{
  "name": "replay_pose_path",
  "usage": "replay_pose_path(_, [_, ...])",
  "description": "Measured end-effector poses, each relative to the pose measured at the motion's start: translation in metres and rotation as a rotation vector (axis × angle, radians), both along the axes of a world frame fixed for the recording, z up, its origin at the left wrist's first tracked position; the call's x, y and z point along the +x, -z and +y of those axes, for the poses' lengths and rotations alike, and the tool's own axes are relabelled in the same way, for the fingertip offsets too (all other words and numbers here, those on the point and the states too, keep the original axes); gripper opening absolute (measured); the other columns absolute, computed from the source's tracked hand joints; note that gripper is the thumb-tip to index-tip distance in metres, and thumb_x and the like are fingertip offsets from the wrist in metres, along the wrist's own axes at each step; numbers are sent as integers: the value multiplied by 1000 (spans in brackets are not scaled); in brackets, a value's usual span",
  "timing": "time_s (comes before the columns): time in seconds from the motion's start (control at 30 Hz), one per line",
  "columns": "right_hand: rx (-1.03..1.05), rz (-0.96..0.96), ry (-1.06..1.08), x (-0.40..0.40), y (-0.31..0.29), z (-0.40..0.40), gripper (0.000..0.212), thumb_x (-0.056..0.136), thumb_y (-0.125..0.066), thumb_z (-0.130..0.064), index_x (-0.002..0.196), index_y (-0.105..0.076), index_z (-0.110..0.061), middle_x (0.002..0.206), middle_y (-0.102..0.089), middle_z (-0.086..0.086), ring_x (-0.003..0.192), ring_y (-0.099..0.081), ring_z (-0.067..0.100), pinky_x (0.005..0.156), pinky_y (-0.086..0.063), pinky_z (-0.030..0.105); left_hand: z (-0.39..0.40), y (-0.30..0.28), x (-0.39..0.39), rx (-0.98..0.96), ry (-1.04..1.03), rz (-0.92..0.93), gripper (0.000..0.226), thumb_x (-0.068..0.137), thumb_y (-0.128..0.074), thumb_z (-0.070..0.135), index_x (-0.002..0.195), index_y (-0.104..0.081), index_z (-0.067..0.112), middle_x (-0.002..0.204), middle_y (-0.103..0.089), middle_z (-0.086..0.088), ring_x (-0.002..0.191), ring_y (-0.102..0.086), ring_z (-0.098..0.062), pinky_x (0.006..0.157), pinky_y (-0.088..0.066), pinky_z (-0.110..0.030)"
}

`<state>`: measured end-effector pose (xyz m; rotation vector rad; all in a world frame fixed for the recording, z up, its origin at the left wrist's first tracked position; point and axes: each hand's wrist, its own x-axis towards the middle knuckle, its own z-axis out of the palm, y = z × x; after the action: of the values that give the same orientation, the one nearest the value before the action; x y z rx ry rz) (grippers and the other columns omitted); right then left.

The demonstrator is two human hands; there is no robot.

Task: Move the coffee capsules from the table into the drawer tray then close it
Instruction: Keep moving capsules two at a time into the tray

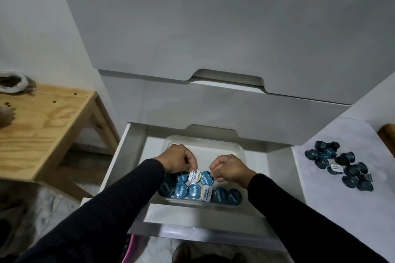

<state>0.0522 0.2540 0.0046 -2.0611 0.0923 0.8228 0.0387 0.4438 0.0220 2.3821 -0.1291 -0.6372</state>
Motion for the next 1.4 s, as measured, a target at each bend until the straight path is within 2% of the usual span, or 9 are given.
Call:
replay_pose_path(0.1, [-39, -55, -44, -2, -1, 0, 15, 78, -68, -7, 90, -61, -12, 72, -62, 5, 60, -58, 11, 55, -49, 19, -3, -10, -3, 17, 13, -47, 14, 82, -64, 5, 87, -74, 15, 94, -73, 3, 74, -55, 4, 81, -43, -12])
replay_pose_path(0.27, [-177, -285, -132, -10, -10, 6, 32, 83, -63, -25, 112, -60, -12, 97, -60, 3, 88, -54, 12, 77, -38, 19, -10, -23, -18, 137, -66, -117, 23, 92, -49, 16, 110, -63, 18, 113, -65, -2, 98, -58, -14, 90, -43, -23])
replay_pose_path(0.47, [-366, -551, -231, -31, -25, 15, 39, 93, -46, -31, 128, -47, -14, 130, -50, 8, 116, -50, 21, 96, -41, 30, -24, -25, -55, 252, -279, -438, 37, 95, -41, 24, 130, -49, 13, 128, -56, -6, 117, -52, -19, 95, -43, -26])
replay_pose_path(0.6, [-515, -799, -240, -47, -34, 15, 38, 95, -38, -30, 128, -46, -12, 129, -49, 7, 121, -43, 22, 99, -36, 30, -36, -24, -76, 322, -352, -525, 38, 93, -46, 22, 129, -48, 9, 126, -55, -8, 119, -48, -21, 96, -43, -27])
replay_pose_path(0.73, [-482, -1121, -146, -65, -38, 7, 28, 81, -47, -28, 94, -66, -11, 90, -67, 5, 86, -66, 21, 74, -53, 24, -49, -37, -88, 366, -292, -609, 48, 59, -84, 16, 102, -67, 5, 94, -70, -7, 90, -67, -21, 75, -56, -25])
replay_pose_path(0.87, [-469, -1329, -148, -80, -31, -18, 27, 87, -50, -19, 102, -65, -2, 96, -68, 15, 93, -65, 29, 84, -54, 32, -74, -45, -94, 229, -317, -531, 46, 91, -52, 18, 134, -42, 4, 138, -47, -13, 130, -41, -25, 109, -32, -33])
replay_pose_path(0.97, [-591, -1457, -211, -82, -29, -45, 21, 89, -56, -14, 96, -67, 2, 99, -69, 19, 94, -65, 34, 81, -55, 38, -100, -48, -92, 244, -295, -568, 51, 94, -49, 22, 141, -32, 11, 144, -39, -8, 136, -33, -20, 112, -29, -30])
replay_pose_path(1.07, [-657, -1474, -199, -77, -34, -82, 16, 87, -56, -8, 89, -67, 4, 94, -70, 19, 88, -65, 34, 74, -56, 38, -135, -53, -86, 208, -305, -633, 41, 91, -53, 23, 131, -48, 12, 127, -57, -9, 121, -50, -22, 101, -42, -31])
replay_pose_path(1.4, [-545, -1108, 3, -52, -36, -255, 27, 73, -58, -15, 97, -65, -3, 89, -70, 11, 80, -67, 25, 63, -57, 27, -316, -53, -54, -31, -177, -586, 38, 97, -36, 33, 133, -43, 25, 130, -53, 6, 121, -45, -8, 98, -33, -15])
